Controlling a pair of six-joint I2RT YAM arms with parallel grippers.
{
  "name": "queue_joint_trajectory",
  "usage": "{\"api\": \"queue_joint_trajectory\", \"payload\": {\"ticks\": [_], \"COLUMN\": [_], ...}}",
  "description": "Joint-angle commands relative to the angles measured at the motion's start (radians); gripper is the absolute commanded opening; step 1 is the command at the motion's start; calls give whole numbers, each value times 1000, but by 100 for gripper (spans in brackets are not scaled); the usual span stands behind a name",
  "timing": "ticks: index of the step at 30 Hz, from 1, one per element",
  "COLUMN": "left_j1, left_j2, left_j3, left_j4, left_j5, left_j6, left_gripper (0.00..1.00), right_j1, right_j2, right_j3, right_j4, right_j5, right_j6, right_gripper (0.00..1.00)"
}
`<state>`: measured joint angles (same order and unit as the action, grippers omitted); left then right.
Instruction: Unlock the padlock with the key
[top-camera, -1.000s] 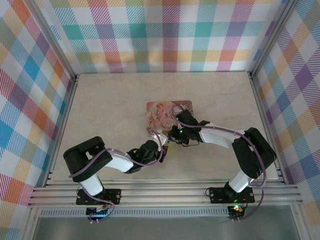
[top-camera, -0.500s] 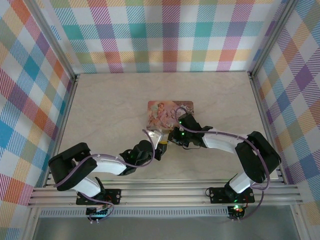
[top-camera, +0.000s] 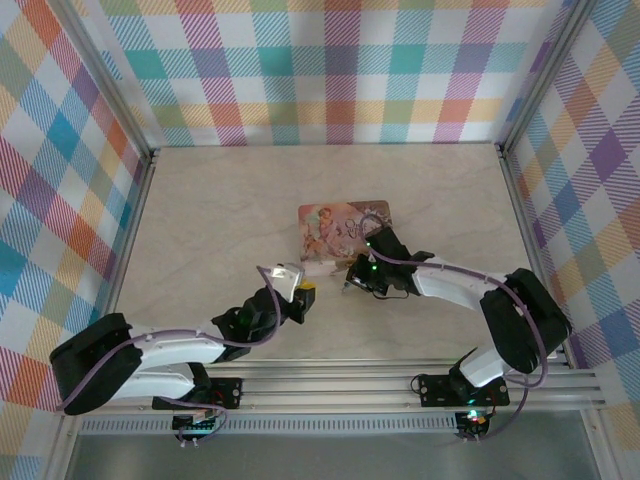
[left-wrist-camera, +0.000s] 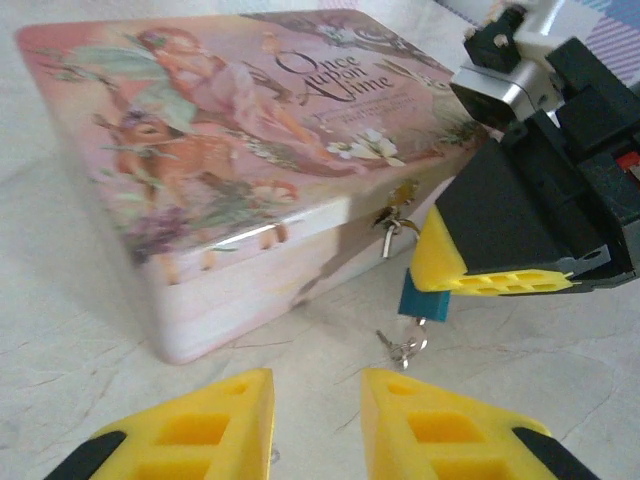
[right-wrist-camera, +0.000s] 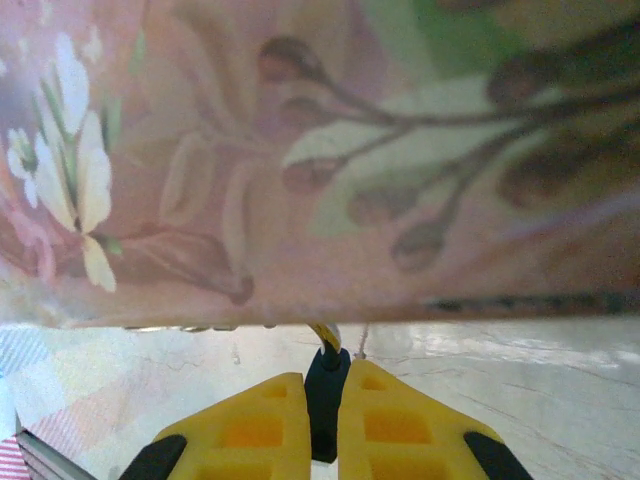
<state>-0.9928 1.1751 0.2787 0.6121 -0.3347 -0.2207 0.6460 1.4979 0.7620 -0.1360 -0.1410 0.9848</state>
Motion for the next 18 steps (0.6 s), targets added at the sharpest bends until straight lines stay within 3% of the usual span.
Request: {"api": "queue_joint_trajectory", "payload": {"ticks": [1, 18], "left_j1": [-10, -4], "left_j2": [-57, -176], "left_j3": [-26, -66], "left_j4": [-54, -115], "left_j5": [-38, -56], "left_j6": [-13, -25], "left_gripper": [29, 29], "right_j1": [-8, -8], "right_j2": [-22, -76], "right_j3": [-13, 39], "right_j4": [-29, 48], "right_j5": [30, 145], "right_j6": [55, 277], "right_gripper": [0, 0]}}
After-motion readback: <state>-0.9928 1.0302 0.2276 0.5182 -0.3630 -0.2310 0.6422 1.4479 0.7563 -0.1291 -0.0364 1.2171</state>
